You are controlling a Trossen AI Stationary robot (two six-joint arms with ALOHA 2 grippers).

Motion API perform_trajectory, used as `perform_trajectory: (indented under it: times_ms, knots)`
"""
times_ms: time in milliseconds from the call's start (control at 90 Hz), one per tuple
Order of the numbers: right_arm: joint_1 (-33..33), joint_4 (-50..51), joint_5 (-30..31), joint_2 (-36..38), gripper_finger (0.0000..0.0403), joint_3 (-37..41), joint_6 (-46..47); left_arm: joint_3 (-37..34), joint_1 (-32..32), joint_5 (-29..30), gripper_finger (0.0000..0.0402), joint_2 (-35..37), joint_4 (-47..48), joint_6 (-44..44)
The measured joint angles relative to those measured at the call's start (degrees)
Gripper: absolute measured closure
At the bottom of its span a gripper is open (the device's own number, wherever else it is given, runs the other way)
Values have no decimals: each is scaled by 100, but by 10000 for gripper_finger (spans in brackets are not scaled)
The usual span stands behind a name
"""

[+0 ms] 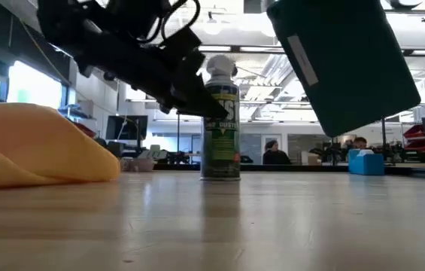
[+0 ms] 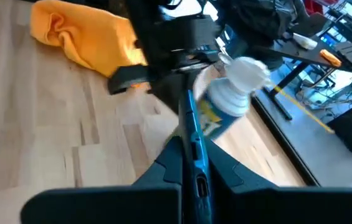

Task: Apply microfiber cloth
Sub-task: Spray the front of the blue tablet using the white spray bottle, then wipe the back of the blue tablet using the orange microfiber cloth

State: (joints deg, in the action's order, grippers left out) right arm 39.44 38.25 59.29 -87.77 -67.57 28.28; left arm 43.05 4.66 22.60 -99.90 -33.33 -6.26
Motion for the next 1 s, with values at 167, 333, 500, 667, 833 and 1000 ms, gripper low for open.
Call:
perform_trajectory:
  times_ms: [167,333,500,667,833,1000]
  knots:
    - [0,-327,-257,-289,402,2,-59,0,-143,-712,401,292,354,-7]
    - [-9,-536,-501,-321,402,2,-344,0,143,-1402,401,1091,1329,-62]
    - [-47,-742,-520,-321,402,2,-388,2,724,-1348,381,1834,1966,-109]
    - [-140,-1610,-1040,-321,402,2,-721,2,1568,-1023,343,2650,2025,-12]
    - [-311,-2981,-1678,-321,402,2,-1861,4,2490,-241,301,3296,1643,656]
    - [-529,-3634,-2102,-325,402,2,-2274,4,2940,-15,254,3517,1589,738]
